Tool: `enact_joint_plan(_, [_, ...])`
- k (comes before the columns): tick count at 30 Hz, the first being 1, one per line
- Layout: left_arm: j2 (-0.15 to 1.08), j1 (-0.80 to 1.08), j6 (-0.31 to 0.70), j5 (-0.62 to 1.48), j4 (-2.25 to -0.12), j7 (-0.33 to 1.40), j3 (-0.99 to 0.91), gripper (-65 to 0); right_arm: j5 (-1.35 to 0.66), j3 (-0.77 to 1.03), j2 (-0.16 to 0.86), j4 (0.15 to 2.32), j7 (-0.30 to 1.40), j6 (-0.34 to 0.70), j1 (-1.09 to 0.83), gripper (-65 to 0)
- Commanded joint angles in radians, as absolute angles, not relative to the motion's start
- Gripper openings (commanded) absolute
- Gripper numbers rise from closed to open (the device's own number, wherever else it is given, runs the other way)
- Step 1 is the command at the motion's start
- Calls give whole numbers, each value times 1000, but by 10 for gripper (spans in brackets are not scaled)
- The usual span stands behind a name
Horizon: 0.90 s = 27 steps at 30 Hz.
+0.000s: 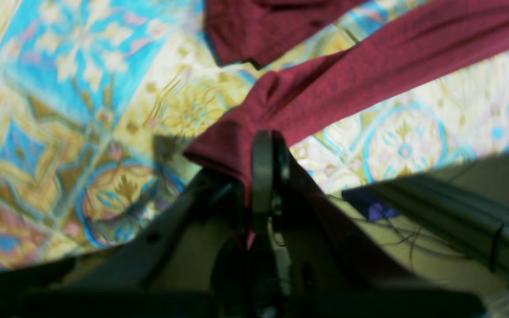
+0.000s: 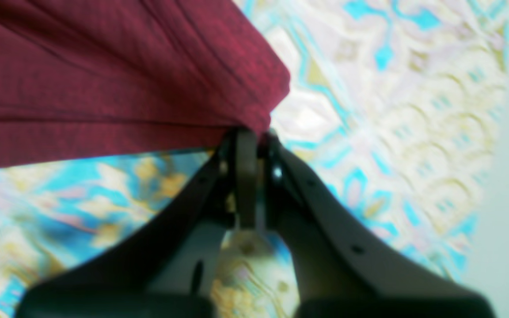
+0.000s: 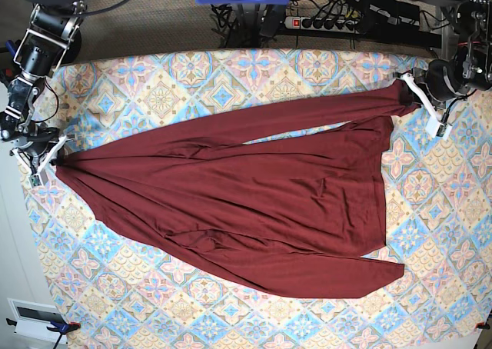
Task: Layout the t-shirt on the table in an organized manner, then fold the t-shirt properly
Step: 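Pull the shirt lengthwise with both grippers away from each other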
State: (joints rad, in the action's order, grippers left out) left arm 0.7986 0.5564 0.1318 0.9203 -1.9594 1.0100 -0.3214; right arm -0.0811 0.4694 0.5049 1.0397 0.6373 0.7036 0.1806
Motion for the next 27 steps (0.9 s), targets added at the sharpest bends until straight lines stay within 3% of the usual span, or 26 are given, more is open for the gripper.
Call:
enact_joint_plan(1, [816, 553, 143, 923, -1974, 998, -332, -650, -90, 493, 536, 1063, 622, 698, 199, -650])
enact_joint_plan(8, [817, 581, 206, 917, -1974, 1020, -303, -650, -87, 595, 541, 1204, 677, 698, 94, -650])
enact_joint_plan(17, [863, 596, 211, 914, -1974, 1036, -251, -650, -87, 601, 538, 1443, 737, 698, -79, -650])
enact_joint_plan(22, [924, 596, 211, 892, -1974, 1032, -145, -650, -87, 599, 538, 1451, 753, 698, -85, -650])
enact_joint_plan(27, [880, 590, 203, 750, -1972, 1035, -143, -626, -87, 598, 536, 1452, 760, 698, -85, -650])
